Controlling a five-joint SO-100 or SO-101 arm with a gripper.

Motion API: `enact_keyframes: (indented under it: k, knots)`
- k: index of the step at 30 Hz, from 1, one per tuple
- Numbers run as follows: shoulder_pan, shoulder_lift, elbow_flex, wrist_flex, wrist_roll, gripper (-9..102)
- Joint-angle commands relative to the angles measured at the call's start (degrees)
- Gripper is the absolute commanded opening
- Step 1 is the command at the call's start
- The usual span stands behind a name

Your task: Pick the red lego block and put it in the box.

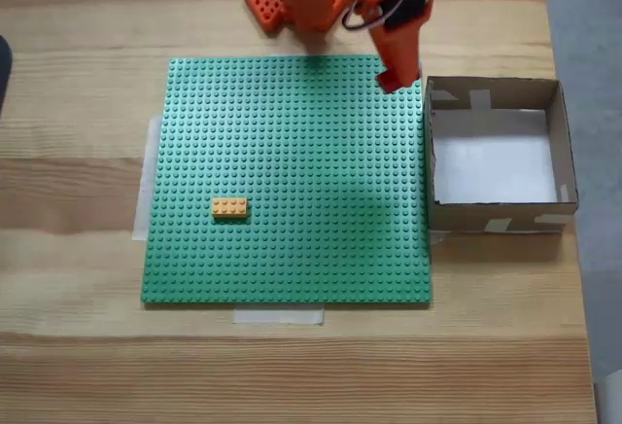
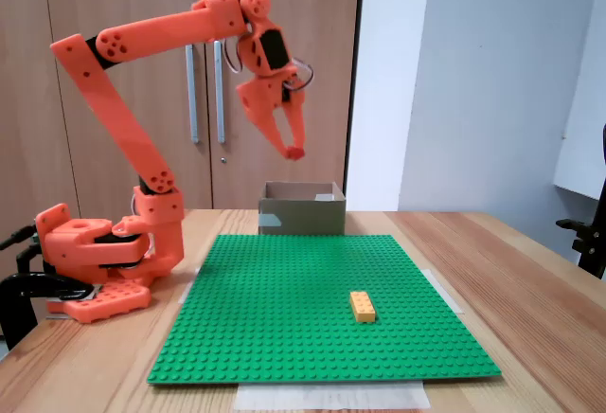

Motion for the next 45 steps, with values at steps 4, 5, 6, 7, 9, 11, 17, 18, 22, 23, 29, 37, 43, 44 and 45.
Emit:
enact_keyframes:
  k: [4, 5, 6, 7, 9, 11, 17, 18, 22, 23, 29, 37, 43, 44, 45]
  knots:
    - [-5.4, -6.6, -12.3, 2.6, 2.5, -1]
    - [-5.7, -7.9, -12.7, 2.1, 2.8, -1]
    - [-6.2, -9.3, -13.1, 1.5, 3.0, -1]
    - [-6.8, -10.8, -13.2, 0.8, 3.0, -1]
    - [-7.6, -14.3, -14.2, -0.1, 2.9, -1]
    - [-8.5, -18.5, -16.2, -0.4, 3.2, -1]
    - [-10.9, -29.0, -21.9, -2.2, 4.4, -1]
    - [-11.4, -30.8, -22.3, -3.0, 4.4, -1]
    - [-13.9, -38.1, -23.1, -7.6, 5.4, -1]
    - [-14.3, -39.6, -23.0, -9.1, 5.5, -1]
    - [-15.6, -46.8, -24.3, -13.4, 6.8, -1]
    - [-15.5, -51.6, -25.7, -17.2, 6.7, -1]
    - [-15.3, -53.3, -24.8, -19.6, 6.9, -1]
    - [-15.1, -53.7, -24.5, -20.1, 6.9, 0]
    - [-15.0, -54.0, -23.8, -20.9, 7.2, 2]
